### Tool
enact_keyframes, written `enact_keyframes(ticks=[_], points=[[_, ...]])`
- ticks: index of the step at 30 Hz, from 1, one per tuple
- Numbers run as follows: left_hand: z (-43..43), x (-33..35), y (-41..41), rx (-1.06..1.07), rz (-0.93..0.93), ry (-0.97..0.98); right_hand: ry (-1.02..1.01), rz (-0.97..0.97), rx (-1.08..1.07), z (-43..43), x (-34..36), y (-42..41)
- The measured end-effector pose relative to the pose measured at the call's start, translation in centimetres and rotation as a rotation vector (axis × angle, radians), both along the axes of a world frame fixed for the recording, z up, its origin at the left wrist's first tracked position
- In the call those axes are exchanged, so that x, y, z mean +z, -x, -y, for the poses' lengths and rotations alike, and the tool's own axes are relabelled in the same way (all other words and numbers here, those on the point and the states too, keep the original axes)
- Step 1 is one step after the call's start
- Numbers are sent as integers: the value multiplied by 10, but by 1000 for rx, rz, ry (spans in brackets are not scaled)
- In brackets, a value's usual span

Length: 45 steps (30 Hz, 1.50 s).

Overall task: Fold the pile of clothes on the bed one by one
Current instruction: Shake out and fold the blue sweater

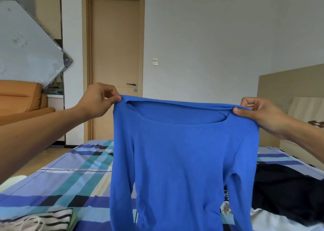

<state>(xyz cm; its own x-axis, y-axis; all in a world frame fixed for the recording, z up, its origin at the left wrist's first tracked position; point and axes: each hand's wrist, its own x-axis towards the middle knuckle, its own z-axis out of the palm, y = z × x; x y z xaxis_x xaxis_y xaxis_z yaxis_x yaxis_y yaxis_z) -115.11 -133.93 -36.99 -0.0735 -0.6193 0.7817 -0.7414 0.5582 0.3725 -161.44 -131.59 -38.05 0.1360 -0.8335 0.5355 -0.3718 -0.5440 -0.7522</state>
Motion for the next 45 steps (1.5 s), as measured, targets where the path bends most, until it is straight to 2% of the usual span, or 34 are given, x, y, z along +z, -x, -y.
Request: enact_keyframes(ticks=[4, 8, 10, 15, 18, 21, 23, 27, 31, 33, 35, 37, 38, 40, 42, 45], points=[[7, 15, 8, -4, -239, -69, 74, -67, -23, -7, 19, 3], [9, 45, 24, 25, -301, 87, 142, -77, -41, -9, 40, 3], [5, 63, 29, 76, -207, 187, 171, -80, -56, -12, 51, 1], [-5, 102, 23, 192, 248, 429, 121, -85, -26, -24, 83, 8], [0, 101, 19, 226, 338, 439, 64, -72, -34, -23, 90, 16], [12, 68, 21, 143, 425, 329, -61, -146, -44, -11, 68, 20], [25, 27, 23, 70, 501, 190, -196, -218, -51, 3, 36, 18], [53, -86, 25, -12, 607, -145, -559, -459, 25, 34, -59, 2], [81, -195, 27, -20, 630, -368, -833, -580, 9, 70, -156, -12], [97, -223, 32, 43, 671, -433, -814, -596, -120, 97, -187, -18], [112, -228, 42, 246, 649, -423, -618, -449, -314, 128, -208, -27], [126, -226, 54, 451, 501, -408, -455, -288, -439, 148, -219, -39], [131, -228, 61, 500, 445, -421, -430, -281, -450, 152, -222, -46], [126, -240, 79, 457, 478, -460, -490, -401, -421, 148, -232, -55], [105, -263, 94, 274, 536, -524, -490, -528, -395, 127, -242, -58], [56, -309, 105, 10, 493, -749, -546, -561, -282, 88, -279, -52]])
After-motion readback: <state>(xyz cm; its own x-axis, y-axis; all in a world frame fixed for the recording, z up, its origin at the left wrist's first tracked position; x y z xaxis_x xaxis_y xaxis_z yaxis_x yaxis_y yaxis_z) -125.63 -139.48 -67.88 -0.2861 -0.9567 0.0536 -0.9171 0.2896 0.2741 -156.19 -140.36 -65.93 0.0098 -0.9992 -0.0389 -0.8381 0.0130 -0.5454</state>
